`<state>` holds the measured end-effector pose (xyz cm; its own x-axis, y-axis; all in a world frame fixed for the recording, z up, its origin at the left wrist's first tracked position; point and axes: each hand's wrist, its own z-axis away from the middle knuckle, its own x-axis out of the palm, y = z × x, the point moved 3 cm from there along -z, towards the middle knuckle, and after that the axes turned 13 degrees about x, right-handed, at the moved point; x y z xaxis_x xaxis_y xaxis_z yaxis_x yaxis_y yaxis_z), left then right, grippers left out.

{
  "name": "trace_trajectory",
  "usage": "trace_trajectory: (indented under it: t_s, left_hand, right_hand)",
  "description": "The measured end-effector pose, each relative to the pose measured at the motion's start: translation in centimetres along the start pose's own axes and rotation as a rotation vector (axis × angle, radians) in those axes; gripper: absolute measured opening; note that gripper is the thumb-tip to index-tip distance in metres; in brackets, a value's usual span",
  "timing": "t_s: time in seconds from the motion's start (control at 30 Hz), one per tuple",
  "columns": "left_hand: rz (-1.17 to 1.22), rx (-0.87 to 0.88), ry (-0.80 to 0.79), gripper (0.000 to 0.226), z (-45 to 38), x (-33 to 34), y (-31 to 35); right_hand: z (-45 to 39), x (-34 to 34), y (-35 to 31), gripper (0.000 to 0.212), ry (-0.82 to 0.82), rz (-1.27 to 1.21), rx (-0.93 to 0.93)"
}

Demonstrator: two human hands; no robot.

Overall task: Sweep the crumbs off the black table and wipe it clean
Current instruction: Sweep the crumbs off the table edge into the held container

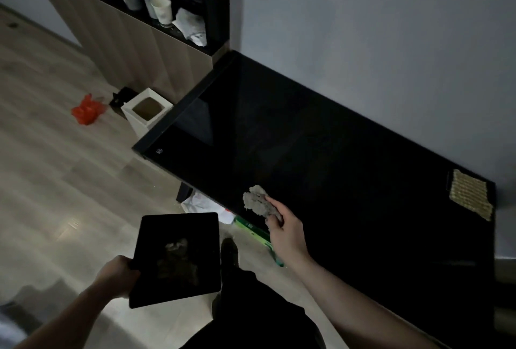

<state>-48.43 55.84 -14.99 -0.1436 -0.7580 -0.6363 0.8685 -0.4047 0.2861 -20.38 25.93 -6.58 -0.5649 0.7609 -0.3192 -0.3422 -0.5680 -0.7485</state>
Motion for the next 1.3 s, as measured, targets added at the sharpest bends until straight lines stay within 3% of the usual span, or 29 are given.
trace_trajectory:
  t_s: [0.07, 0.23, 0.4, 0.53, 0.77, 0.9, 1.07, 1.3]
  left_hand:
    - [-0.013, -0.001, -0.002, 0.023, -1.0, -1.7, -0.6]
    - [-0.082, -0.007, -0.006, 0.041, -3.2, -6.3, -1.0]
    - [-0.073, -0.033, -0.028, 0.013, -5.7, -9.8, -2.1]
    - [-0.128, -0.02, -0.08, 0.017, -8.7, -12.5, -3.2]
    - [-0.143, 0.075, -0.156, 0.021, -16.4, -19.3, -7.0]
    - [-0.198, 0.148, -0.202, 0.02, -20.7, -23.6, -9.1]
    - [-0.306, 0.204, -0.237, 0.024, -24.7, -29.0, -11.0]
    - [-0.42, 0.22, -0.223, 0.028, -29.9, -34.9, -10.8]
  right_hand:
    - [-1.6, 0.9, -1.0, 0.045, -0.006, -0.011, 0.024]
    - [-4.8, 3.9, -3.9, 0.045, -0.054, 0.018, 0.044]
    - [-7.4, 7.5, -7.4, 0.046, -0.121, 0.08, 0.035]
    - [-9.2, 10.3, -9.3, 0.045, -0.125, 0.125, 0.033]
    - [-9.6, 17.2, -11.2, 0.044, 0.028, 0.107, 0.051]
    - [-8.4, 23.0, -11.9, 0.046, 0.204, 0.107, 0.091]
    - [-6.5, 28.4, -13.9, 0.053, 0.297, -0.052, 0.169]
    - [-7.9, 30.6, -15.7, 0.06, 0.407, -0.089, 0.113]
